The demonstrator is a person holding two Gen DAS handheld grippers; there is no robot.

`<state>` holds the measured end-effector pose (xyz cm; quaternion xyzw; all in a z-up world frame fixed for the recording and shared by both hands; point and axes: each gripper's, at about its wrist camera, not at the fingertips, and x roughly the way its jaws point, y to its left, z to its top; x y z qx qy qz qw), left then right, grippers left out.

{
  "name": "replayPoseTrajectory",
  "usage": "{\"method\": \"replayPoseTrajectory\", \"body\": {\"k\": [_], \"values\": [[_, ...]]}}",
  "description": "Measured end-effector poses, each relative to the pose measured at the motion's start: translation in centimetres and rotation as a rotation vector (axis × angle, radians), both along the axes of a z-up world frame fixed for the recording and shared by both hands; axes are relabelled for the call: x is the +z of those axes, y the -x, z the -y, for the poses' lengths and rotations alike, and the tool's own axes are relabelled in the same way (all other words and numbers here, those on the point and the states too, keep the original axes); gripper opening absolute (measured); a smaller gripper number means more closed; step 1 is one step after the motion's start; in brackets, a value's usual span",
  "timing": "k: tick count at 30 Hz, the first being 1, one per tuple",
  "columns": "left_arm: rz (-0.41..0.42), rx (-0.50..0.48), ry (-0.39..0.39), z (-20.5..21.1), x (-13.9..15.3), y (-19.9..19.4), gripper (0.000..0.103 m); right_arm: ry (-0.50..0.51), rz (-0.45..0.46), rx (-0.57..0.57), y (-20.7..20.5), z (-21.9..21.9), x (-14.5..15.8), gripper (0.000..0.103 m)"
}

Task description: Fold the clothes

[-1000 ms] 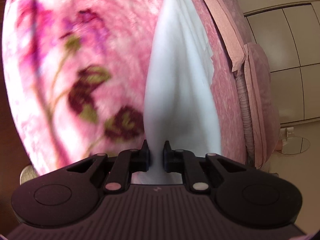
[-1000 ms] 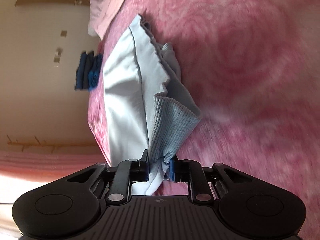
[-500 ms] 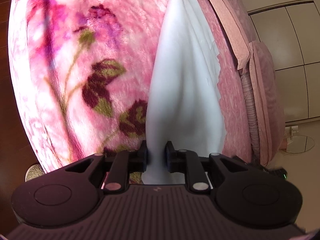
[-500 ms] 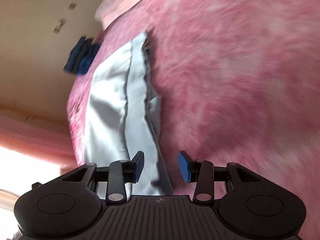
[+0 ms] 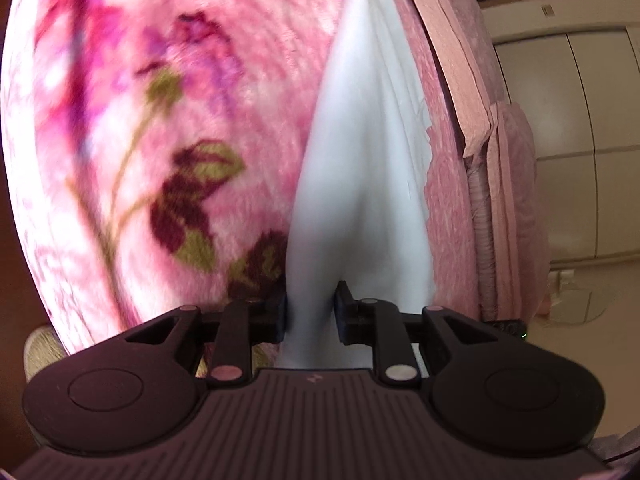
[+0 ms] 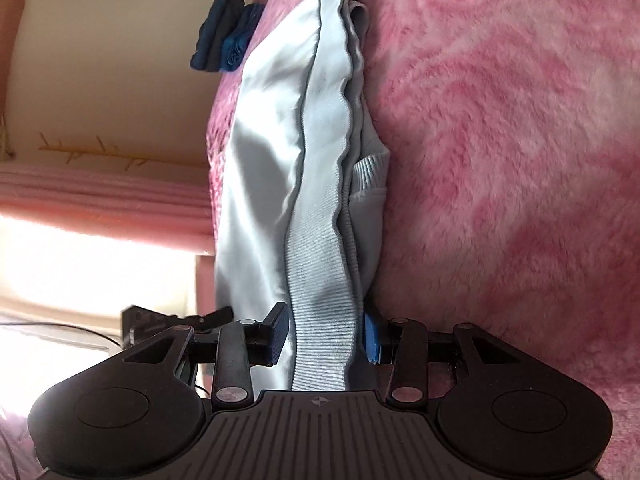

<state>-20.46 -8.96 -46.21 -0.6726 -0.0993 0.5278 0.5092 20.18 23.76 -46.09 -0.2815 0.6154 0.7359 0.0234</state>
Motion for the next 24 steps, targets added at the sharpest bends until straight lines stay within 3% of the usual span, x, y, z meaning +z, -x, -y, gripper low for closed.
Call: {"method": "replayPoseTrajectory", "body": {"k": [4,5,7,11,15,18,20,24], "values": [[-0.009,-0.025,0.003,-0.9,-0.2,0.1,0.014,0.023,-0.035,-0.001,1.0,0.0,-0.7,0.041],[-0.011,-0.034,0.004,-0.8,-0.1,0.2,0.013,0.018,-0.027,-0.004,1.3,-0.2,-0.8,0.027],[0.003,-0.036,0.011,-0.7,0.0,0.4,0.012,0.016,-0.008,-0.013,1.5,-0.3,-1.0,0.017],[0.032,-0.044,0.032,-0.8,0.8,0.8,0.01,0.061,0.024,-0.054,-0.3,-0.4,-0.4,0.013],[0.116,-0.04,0.088,-2.0,2.1,1.8,0.01,0.182,0.096,-0.106,-1.0,-1.2,0.9,0.012],[0.198,-0.04,0.114,-3.6,3.4,2.9,0.01,0.353,0.203,-0.156,-0.4,-3.0,2.0,0.012],[0.263,-0.024,0.097,-5.4,4.6,4.1,0.01,0.476,0.252,-0.198,0.2,-4.5,2.6,0.012],[0.426,0.085,0.063,-10.2,5.3,7.9,0.013,0.605,0.267,-0.311,1.7,-9.1,3.9,0.013]]}}
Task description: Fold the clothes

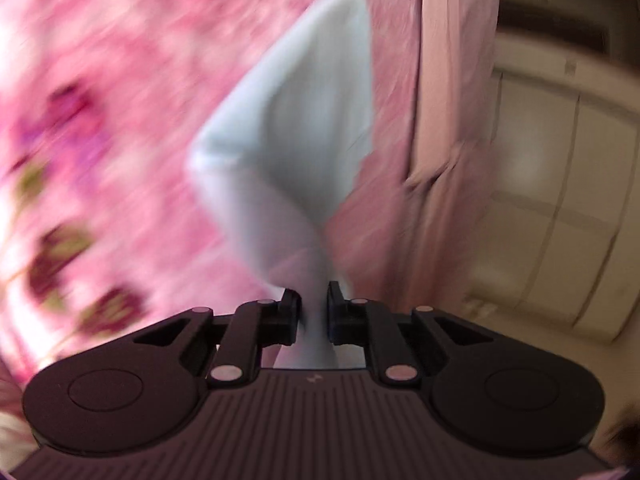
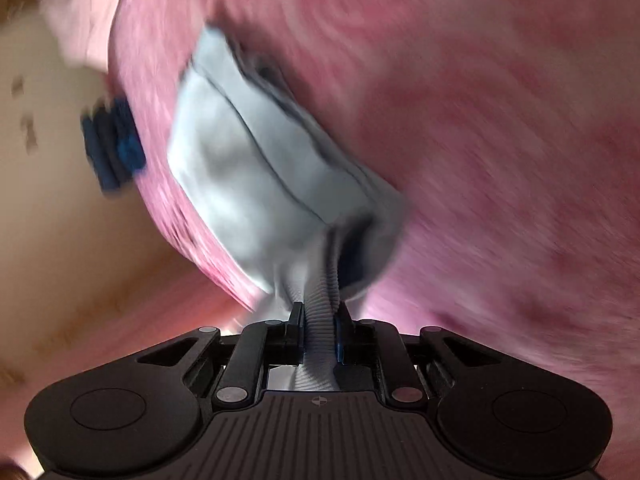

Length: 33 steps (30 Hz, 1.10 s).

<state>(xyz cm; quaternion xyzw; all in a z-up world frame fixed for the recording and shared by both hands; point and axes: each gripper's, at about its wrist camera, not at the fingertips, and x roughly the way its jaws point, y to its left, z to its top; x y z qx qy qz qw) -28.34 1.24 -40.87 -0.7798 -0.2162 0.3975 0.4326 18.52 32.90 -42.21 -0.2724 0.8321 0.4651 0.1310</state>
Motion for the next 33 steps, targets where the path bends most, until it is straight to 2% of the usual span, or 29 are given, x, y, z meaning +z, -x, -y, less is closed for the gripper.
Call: {"method": "replayPoseTrajectory", "body": {"k": [2,3,4,5,8,10,11,14,16,20,23,26,29,32,33], "values": [[0.074,0.091,0.024,-2.7,-0.9,2.4,0.018,0.008,-0.008,-0.099,1.6,-2.8,0.1,0.013],[0.092,0.125,0.038,-4.2,-1.6,3.5,0.022,0.011,-0.012,-0.149,2.4,-4.2,0.2,0.016],[0.11,0.16,0.051,-5.6,-2.3,4.6,0.023,-0.014,-0.015,-0.193,3.2,-5.7,0.1,0.028],[0.121,0.186,0.064,-6.9,-2.9,5.6,0.025,-0.041,-0.009,-0.252,3.7,-7.1,-0.2,0.047],[0.072,0.174,0.086,-9.4,-3.5,7.8,0.031,-0.152,0.018,-0.4,4.0,-9.5,-0.3,0.052],[0.035,0.142,0.056,-10.5,-2.9,8.7,0.048,-0.314,0.053,-0.382,4.1,-10.0,1.1,0.052],[-0.008,0.139,0.039,-10.8,-2.3,9.2,0.059,-0.391,0.082,-0.337,4.8,-9.9,1.8,0.052],[-0.193,0.121,0.03,-10.8,-0.5,10.9,0.06,-0.616,0.174,-0.16,6.7,-8.6,3.4,0.052],[-0.291,0.072,-0.007,-10.9,0.6,11.4,0.059,-0.722,0.188,-0.053,8.7,-7.5,3.4,0.052],[-0.499,-0.15,-0.149,-13.7,2.8,9.1,0.059,-0.98,0.141,0.171,10.7,-5.4,3.9,0.052],[-0.659,-0.288,-0.214,-15.4,3.5,6.8,0.059,-1.056,0.084,0.272,13.2,-5.3,3.6,0.052],[-0.673,-0.3,-0.21,-15.5,3.2,6.3,0.059,-1.101,0.052,0.36,15.8,-5.3,3.0,0.052],[-0.682,-0.283,-0.24,-14.7,3.2,6.4,0.059,-1.146,-0.01,0.413,17.7,-5.1,2.7,0.052],[-0.73,-0.306,-0.258,-15.0,3.0,6.1,0.059,-1.132,-0.02,0.438,18.9,-5.3,1.8,0.052],[-0.748,-0.315,-0.264,-15.3,2.8,6.0,0.056,-1.122,-0.028,0.437,19.2,-5.4,1.4,0.051]]}}
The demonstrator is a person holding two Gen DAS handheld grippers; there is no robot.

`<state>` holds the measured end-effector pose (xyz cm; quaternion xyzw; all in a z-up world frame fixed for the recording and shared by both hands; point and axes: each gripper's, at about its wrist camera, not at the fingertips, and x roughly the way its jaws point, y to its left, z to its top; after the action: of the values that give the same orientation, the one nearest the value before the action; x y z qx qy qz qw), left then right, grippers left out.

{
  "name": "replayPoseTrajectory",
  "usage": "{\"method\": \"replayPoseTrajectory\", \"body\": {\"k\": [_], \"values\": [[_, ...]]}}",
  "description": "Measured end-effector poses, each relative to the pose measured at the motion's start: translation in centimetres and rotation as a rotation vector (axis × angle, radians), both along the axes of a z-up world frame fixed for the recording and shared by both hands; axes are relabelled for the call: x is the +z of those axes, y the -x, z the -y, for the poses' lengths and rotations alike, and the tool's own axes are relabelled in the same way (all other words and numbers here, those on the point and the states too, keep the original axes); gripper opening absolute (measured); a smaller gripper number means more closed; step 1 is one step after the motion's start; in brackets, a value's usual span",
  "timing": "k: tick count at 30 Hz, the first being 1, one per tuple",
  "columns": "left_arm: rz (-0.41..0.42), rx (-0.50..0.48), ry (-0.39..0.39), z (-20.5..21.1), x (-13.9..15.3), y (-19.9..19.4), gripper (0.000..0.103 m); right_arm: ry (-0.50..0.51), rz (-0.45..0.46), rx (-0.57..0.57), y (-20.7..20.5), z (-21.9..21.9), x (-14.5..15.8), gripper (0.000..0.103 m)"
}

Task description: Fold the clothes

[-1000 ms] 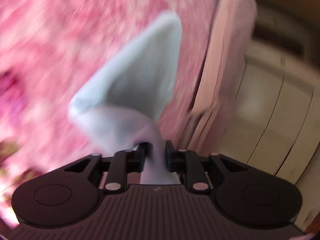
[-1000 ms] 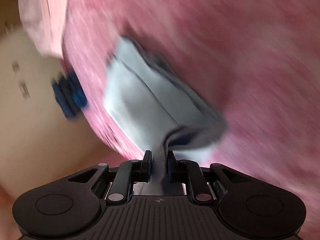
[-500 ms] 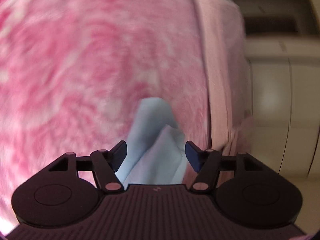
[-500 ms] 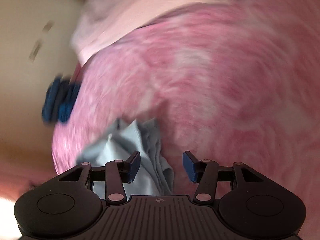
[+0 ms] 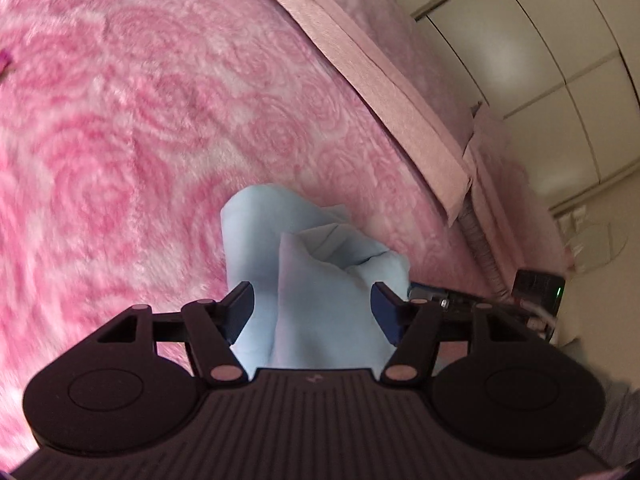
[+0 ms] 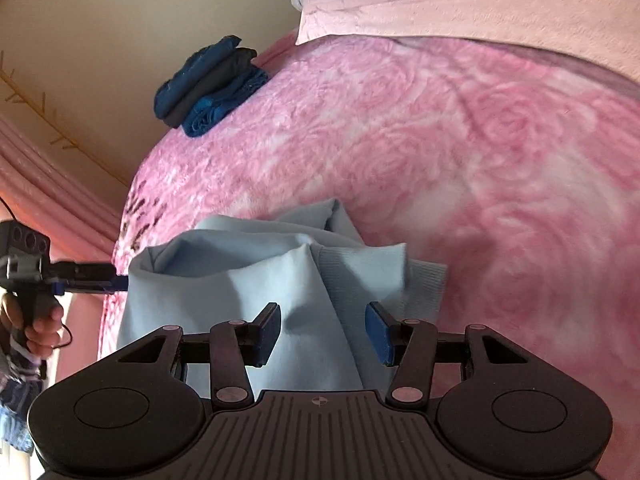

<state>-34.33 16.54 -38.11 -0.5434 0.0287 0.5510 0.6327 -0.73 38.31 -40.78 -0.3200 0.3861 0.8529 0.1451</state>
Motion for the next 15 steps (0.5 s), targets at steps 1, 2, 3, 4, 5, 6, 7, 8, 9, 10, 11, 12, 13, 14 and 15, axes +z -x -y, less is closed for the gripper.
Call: {"method": "replayPoseTrajectory", "body": {"k": [1,2,3,4,5,6,7,8,9,10,11,12,13,14,15], "values": [[-0.015,-0.008,-0.005,-0.3,-0.2,-0.1,0.052,0.011,-0.005,0.002,0.4,-0.1,-0.4,0.046],[-0.015,-0.015,-0.012,-0.6,-0.4,-0.1,0.036,0.023,-0.011,0.004,0.7,-0.2,-0.7,0.013],[-0.01,-0.024,-0.024,-0.9,-0.6,-0.1,0.022,0.019,-0.01,0.007,1.0,-0.1,-0.8,0.001],[-0.015,-0.027,-0.029,-1.1,-0.6,-0.1,0.022,0.014,-0.008,0.009,1.2,0.0,-0.9,0.001],[-0.018,-0.028,-0.034,-1.3,-0.7,0.0,0.018,-0.01,-0.027,0.009,1.1,0.4,-0.5,0.001],[-0.015,-0.019,-0.041,-1.3,-0.8,0.1,0.017,-0.038,-0.048,-0.01,0.8,0.8,0.0,0.001],[-0.001,-0.002,-0.055,-1.1,-0.8,0.4,0.017,-0.058,-0.082,-0.043,0.0,1.0,0.7,0.0],[0.018,0.016,-0.07,-0.9,-0.9,0.6,0.017,-0.068,-0.123,-0.095,-1.0,1.1,1.3,0.0],[0.052,0.037,-0.085,-0.8,-1.1,1.0,0.018,-0.078,-0.164,-0.148,-2.0,1.2,1.9,0.0],[0.088,0.064,-0.091,-0.7,-1.5,1.3,0.018,-0.076,-0.165,-0.186,-2.5,1.2,1.9,0.0],[0.116,0.097,-0.083,-0.8,-2.0,1.5,0.018,-0.073,-0.163,-0.223,-2.9,1.3,1.8,0.0],[0.137,0.125,-0.07,-1.1,-2.6,1.7,0.019,-0.064,-0.125,-0.247,-2.7,1.4,1.1,0.0],[0.153,0.148,-0.056,-1.3,-3.0,1.9,0.019,-0.058,-0.069,-0.266,-2.2,1.4,0.0,0.0],[0.168,0.167,-0.043,-1.5,-3.4,2.0,0.023,-0.051,-0.024,-0.27,-1.7,1.4,-1.0,0.0],[0.177,0.169,-0.039,-1.7,-3.5,2.1,0.028,-0.04,-0.019,-0.269,-1.4,1.4,-1.6,0.001]]}}
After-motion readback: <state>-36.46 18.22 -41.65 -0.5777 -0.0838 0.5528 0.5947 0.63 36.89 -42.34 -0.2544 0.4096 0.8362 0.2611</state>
